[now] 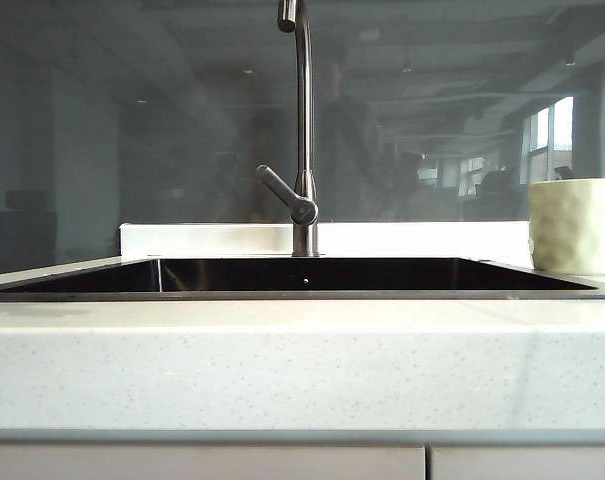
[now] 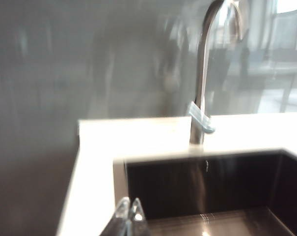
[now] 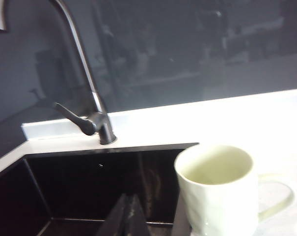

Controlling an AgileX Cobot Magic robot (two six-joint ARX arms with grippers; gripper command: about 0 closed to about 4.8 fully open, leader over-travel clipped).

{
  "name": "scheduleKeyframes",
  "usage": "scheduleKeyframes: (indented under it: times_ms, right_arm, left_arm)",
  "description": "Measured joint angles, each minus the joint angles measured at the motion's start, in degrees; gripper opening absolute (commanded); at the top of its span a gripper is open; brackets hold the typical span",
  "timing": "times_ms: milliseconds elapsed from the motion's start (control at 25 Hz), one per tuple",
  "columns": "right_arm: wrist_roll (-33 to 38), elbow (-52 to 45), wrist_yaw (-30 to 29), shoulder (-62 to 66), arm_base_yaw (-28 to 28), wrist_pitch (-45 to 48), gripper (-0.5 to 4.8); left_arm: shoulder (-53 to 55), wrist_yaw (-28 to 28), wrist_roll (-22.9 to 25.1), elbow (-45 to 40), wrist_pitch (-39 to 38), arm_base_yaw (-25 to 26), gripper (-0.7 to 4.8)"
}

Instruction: Pick up the mug next to the sink, go to the faucet to get some water, pour the water into the sink, and finally put the mug back to its place.

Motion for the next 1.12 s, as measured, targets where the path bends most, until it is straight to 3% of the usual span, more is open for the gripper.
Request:
scheduleKeyframes:
  times_ms: [120, 360, 600, 879, 1119]
  right_arm:
    - [0.0, 0.0, -0.9, -0.2, 0.0, -0.8, -0.06]
    - [0.0, 0.0, -1.2, -0.3, 0.0, -1.9, -0.05]
    - [0.0, 0.0, -1.2, -0.3, 0.0, -1.9, -0.05]
    - [0.0, 0.0, -1.2, -0.3, 0.0, -1.8, -0.06]
    - [0.0, 0.0, -1.2, -0.3, 0.0, -1.9, -0.06]
  left_arm:
    - [-0.4, 0.9, -0.9, -1.0, -0.7, -0.2, -0.03]
    - [-0.5, -3.0, -1.0, -5.9, 0.7, -0.1, -0.03]
    - [-0.4, -6.7, -1.0, -11.7, 7.1, -0.1, -0.03]
    - [-0.5, -12.6, 2.8, -11.5, 7.6, -0.1, -0.03]
    - [-0.5, -13.2, 3.9, -11.5, 7.6, -0.1, -0.02]
